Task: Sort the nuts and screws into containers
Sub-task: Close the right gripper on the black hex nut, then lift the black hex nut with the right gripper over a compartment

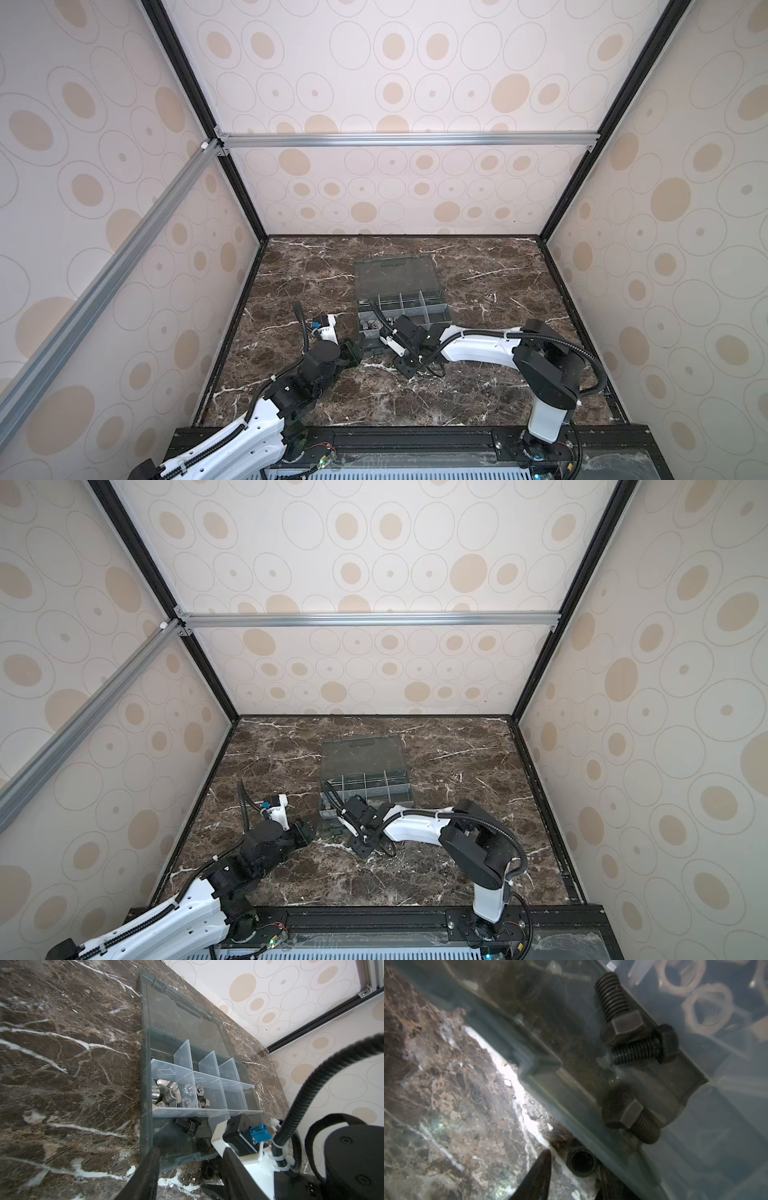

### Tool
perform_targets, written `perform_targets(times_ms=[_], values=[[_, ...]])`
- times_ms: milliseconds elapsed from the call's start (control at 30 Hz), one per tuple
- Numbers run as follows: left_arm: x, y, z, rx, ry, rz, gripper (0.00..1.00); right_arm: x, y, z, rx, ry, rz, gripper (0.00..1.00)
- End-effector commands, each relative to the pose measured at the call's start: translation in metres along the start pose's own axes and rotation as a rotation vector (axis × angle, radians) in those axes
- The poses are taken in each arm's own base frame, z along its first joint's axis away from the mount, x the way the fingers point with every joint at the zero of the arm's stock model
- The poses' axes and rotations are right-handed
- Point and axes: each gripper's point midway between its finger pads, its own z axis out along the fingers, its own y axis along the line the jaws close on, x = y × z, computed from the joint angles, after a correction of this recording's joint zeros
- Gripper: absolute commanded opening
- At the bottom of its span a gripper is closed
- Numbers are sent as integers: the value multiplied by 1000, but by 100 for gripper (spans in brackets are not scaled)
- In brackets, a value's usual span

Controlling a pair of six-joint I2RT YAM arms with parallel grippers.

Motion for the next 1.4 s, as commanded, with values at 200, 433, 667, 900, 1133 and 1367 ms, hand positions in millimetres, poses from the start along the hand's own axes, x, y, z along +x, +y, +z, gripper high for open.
perform_targets(times_ms=[200, 433, 667, 900, 1133, 1367], values=[[-4, 3, 1, -17, -19, -24, 49, 3, -3, 11, 43, 17, -13, 21], [-4, 4, 0, -21, -21, -26, 49, 2, 8, -4, -7, -34, 17, 17], [-4, 5, 1, -22, -22, -28, 49, -30, 2, -61, 24, -200, -15, 16], [-4, 3, 1, -9, -23, -35, 49, -68, -54, -114, 143, -344, 31, 16], [-3, -2, 3, 12, -16, -37, 49, -76, -117, -102, 204, -328, 202, 16], [-1, -7, 5, 28, 4, -31, 49, -78, -132, -74, 187, -281, 256, 17]])
